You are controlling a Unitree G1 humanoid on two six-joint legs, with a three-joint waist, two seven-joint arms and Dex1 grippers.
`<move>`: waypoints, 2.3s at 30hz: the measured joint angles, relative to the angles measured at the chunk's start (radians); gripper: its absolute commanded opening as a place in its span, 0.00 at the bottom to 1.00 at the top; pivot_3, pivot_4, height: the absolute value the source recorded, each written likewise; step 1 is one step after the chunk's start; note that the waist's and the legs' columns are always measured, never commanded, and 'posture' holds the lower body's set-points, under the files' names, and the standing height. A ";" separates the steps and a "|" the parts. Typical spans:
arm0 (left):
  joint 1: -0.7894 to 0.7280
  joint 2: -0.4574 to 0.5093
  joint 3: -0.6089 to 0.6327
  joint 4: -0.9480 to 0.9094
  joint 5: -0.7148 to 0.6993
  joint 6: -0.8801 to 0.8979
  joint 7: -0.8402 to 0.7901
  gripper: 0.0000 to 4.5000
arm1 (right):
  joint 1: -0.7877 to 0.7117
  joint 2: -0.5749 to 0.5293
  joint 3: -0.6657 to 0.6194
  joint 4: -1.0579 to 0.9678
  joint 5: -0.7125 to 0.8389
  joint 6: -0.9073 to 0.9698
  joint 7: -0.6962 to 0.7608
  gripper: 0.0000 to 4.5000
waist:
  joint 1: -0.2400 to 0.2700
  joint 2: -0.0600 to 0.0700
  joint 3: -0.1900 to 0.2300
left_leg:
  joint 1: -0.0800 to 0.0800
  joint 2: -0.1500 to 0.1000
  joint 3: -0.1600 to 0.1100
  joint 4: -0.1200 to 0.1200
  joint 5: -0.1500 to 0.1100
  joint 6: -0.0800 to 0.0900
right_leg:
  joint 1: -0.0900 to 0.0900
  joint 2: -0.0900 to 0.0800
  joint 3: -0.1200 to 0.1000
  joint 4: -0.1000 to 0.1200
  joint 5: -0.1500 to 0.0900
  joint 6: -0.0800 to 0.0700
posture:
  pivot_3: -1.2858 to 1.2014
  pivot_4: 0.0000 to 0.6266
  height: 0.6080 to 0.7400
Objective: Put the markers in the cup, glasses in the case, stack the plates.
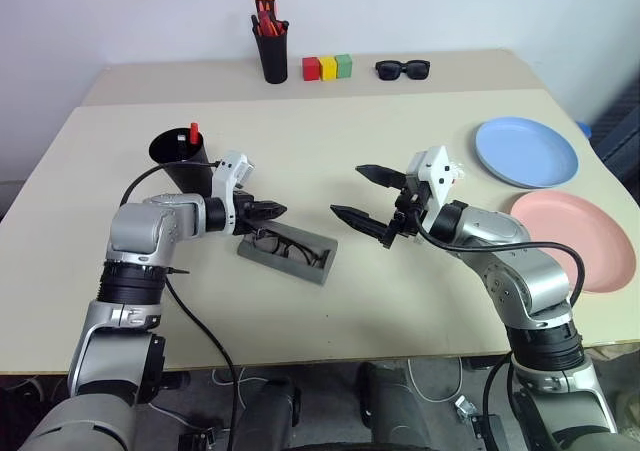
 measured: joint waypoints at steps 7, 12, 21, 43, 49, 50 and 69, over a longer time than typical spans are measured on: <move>0.042 0.058 -0.002 -0.074 -0.012 -0.015 -0.012 0.01 | -0.015 0.005 0.012 0.024 -0.014 -0.010 0.007 0.99 | -0.005 0.000 0.000 | 0.000 0.000 0.000 -0.001 0.000 0.000 | 0.000 0.000 0.000 0.000 0.000 0.000 | 0.52 0.24 1.00; 0.071 0.076 -0.024 -0.103 -0.031 -0.011 -0.041 0.01 | -0.018 0.007 0.013 0.038 -0.023 -0.014 0.011 0.99 | -0.001 0.000 0.000 | 0.000 0.000 0.000 0.000 0.000 0.000 | 0.000 0.000 0.000 0.000 0.000 0.000 | 0.52 0.24 1.00; 0.078 0.162 -0.067 -0.156 -0.057 0.027 -0.110 0.01 | -0.022 0.008 0.017 0.039 -0.032 -0.027 0.010 0.99 | -0.004 0.000 0.000 | 0.000 0.000 0.000 -0.001 0.000 0.000 | 0.000 0.000 0.000 0.000 0.000 0.000 | 0.52 0.24 1.00; 0.128 0.137 0.015 -0.144 -0.090 -0.135 -0.084 0.40 | -0.049 0.015 0.016 0.090 -0.065 -0.049 0.010 0.99 | -0.002 0.000 0.000 | 0.000 0.000 0.000 0.000 0.000 0.000 | 0.000 0.000 0.000 0.000 0.000 0.000 | 0.52 0.24 1.00; 0.085 0.161 0.095 -0.149 -0.187 -0.177 -0.182 0.98 | -0.058 -0.048 -0.060 0.119 -0.053 -0.047 0.020 0.99 | -0.002 0.000 0.000 | 0.000 0.000 0.000 0.000 0.000 0.000 | 0.000 0.000 0.000 0.000 0.000 0.000 | 0.52 0.24 1.00; 0.089 0.172 0.096 -0.148 -0.186 -0.199 -0.201 0.98 | -0.058 -0.066 -0.085 0.126 -0.047 -0.042 0.021 0.99 | -0.002 0.000 0.000 | 0.000 0.000 0.000 0.000 0.000 0.000 | 0.000 0.000 0.000 0.000 0.000 0.000 | 0.52 0.24 1.00; 0.140 0.168 0.060 -0.127 -0.207 -0.453 -0.477 0.98 | 0.244 -0.470 -0.323 0.184 -0.136 0.381 -0.111 0.99 | 0.000 0.000 0.000 | 0.000 0.000 0.004 0.001 -0.001 0.001 | 0.001 -0.001 0.002 -0.001 0.000 0.000 | 0.52 0.24 1.00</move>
